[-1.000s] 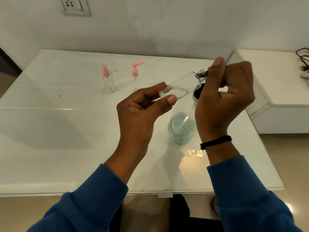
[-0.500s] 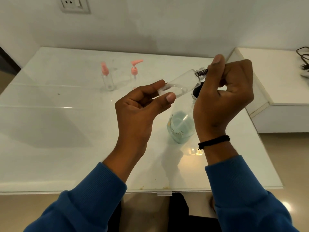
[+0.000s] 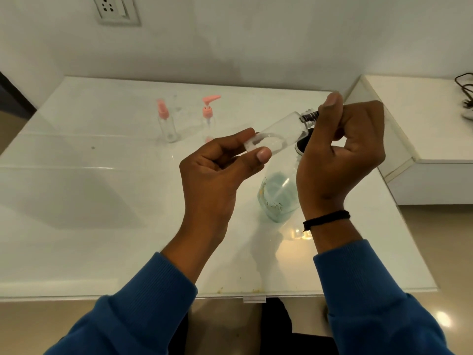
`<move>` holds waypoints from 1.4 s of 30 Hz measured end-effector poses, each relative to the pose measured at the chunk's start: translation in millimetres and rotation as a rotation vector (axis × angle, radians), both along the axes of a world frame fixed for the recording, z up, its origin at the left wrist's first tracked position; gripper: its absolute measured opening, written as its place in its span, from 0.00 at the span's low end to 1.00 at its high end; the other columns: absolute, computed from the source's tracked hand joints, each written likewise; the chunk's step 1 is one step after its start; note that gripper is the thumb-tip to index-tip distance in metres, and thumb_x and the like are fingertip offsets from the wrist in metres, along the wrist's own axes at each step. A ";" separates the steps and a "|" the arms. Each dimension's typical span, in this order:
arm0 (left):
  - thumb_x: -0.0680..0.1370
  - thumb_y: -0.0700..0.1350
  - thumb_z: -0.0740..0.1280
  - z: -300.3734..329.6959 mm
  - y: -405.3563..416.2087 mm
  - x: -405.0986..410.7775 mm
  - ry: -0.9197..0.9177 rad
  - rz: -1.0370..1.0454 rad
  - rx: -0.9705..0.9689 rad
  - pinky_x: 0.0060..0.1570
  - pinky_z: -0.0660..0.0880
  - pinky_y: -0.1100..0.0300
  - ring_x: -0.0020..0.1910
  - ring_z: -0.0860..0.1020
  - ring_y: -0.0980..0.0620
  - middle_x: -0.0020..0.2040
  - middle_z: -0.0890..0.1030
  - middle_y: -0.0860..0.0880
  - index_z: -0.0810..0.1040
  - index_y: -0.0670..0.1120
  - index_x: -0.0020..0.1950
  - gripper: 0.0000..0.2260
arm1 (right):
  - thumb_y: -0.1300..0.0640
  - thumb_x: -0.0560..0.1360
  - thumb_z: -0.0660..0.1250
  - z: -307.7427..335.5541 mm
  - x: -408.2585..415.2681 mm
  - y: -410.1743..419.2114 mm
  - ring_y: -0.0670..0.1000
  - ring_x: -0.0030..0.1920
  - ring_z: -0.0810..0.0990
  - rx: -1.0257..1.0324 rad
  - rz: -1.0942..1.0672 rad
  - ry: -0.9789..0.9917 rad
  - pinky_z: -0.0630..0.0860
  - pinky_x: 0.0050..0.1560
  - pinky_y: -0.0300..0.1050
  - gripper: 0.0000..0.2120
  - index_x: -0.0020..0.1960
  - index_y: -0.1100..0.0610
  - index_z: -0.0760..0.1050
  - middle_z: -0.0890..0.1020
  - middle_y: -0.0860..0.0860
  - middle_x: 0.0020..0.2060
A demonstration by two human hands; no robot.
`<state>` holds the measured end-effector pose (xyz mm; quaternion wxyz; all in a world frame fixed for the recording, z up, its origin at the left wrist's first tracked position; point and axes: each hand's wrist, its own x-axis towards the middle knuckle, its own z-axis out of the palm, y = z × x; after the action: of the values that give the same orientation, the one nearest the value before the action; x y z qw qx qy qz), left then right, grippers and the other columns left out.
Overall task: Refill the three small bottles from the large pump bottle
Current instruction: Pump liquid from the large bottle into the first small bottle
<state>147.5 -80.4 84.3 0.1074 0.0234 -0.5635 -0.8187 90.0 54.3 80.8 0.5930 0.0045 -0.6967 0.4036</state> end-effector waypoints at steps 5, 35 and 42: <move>0.66 0.45 0.77 1.0 -0.2 0.2 0.005 -0.003 0.014 0.50 0.83 0.56 0.52 0.86 0.45 0.53 0.87 0.48 0.84 0.45 0.55 0.18 | 0.62 0.81 0.67 6.8 -2.1 2.0 0.57 0.33 0.70 0.024 -0.029 0.008 0.68 0.33 0.56 0.20 0.31 0.65 0.72 0.74 0.57 0.30; 0.66 0.45 0.77 -1.8 0.6 0.5 -0.003 -0.007 0.019 0.50 0.83 0.55 0.52 0.86 0.45 0.51 0.87 0.48 0.84 0.45 0.55 0.18 | 0.64 0.81 0.67 3.2 -3.8 5.1 0.54 0.33 0.69 0.000 0.035 0.009 0.67 0.34 0.48 0.19 0.32 0.67 0.73 0.74 0.59 0.29; 0.67 0.44 0.76 -2.0 0.5 0.1 0.000 -0.004 0.014 0.50 0.83 0.55 0.52 0.86 0.45 0.52 0.87 0.47 0.84 0.45 0.55 0.17 | 0.65 0.81 0.67 0.7 -2.0 3.1 0.49 0.34 0.68 -0.026 0.046 0.006 0.66 0.35 0.45 0.18 0.32 0.65 0.73 0.73 0.57 0.29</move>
<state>147.6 -79.8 82.3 0.1058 0.0230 -0.5577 -0.8229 88.0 57.4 81.5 0.5858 0.0138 -0.6892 0.4262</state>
